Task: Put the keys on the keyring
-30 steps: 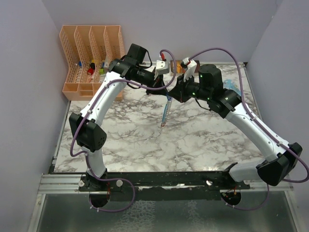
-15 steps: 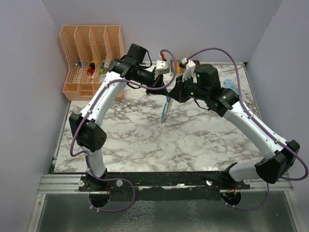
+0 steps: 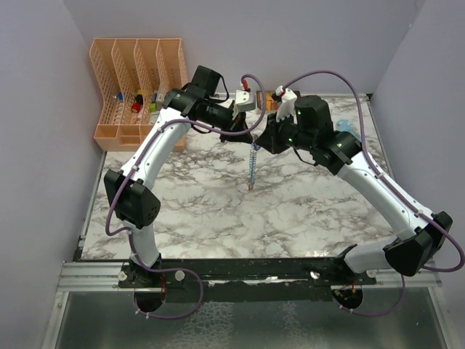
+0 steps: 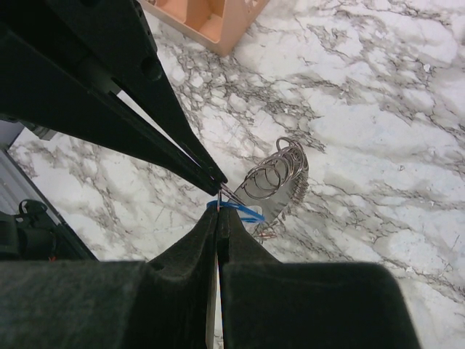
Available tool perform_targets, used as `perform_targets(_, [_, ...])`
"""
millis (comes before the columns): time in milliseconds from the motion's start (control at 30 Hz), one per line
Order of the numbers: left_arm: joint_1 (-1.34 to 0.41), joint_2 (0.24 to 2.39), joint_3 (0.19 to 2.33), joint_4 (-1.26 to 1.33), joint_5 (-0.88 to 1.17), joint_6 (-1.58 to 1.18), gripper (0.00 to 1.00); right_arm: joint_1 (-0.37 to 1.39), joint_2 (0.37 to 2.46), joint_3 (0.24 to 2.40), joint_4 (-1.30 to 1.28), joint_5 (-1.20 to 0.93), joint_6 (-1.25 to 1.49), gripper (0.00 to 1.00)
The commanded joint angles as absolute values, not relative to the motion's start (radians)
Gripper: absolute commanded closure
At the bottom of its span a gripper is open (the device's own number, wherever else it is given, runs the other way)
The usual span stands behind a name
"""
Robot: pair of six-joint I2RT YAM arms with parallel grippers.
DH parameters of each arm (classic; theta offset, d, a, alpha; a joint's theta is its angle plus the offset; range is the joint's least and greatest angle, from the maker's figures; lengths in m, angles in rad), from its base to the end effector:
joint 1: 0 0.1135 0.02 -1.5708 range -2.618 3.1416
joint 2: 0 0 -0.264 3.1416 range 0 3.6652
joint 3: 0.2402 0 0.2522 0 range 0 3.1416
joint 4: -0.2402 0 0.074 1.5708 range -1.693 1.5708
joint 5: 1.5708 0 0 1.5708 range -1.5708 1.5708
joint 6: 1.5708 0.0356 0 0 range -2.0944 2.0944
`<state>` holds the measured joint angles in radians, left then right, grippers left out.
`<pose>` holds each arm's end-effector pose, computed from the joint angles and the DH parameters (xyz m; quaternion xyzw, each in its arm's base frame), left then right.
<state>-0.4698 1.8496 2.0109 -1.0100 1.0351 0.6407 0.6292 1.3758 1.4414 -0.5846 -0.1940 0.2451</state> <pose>0.3301 -0.2019 0.3967 0.5771 0.5987 -0.4350 0.3454 0.2417 0.1844 0.3944 -0.2120 0.8357 0.2874 0.4172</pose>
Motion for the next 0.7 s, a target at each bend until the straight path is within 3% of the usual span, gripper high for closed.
perform_targets(0, [-0.474, 1.812, 2.024, -0.990, 1.042, 0.633, 1.00, 0.637, 1.370, 1.497, -0.595, -0.164, 0.259, 0.99])
perform_targets(667, [-0.476, 1.809, 2.034, -0.994, 1.015, 0.632, 1.00, 0.643, 1.382, 1.510, -0.677, -0.157, 0.242, 0.99])
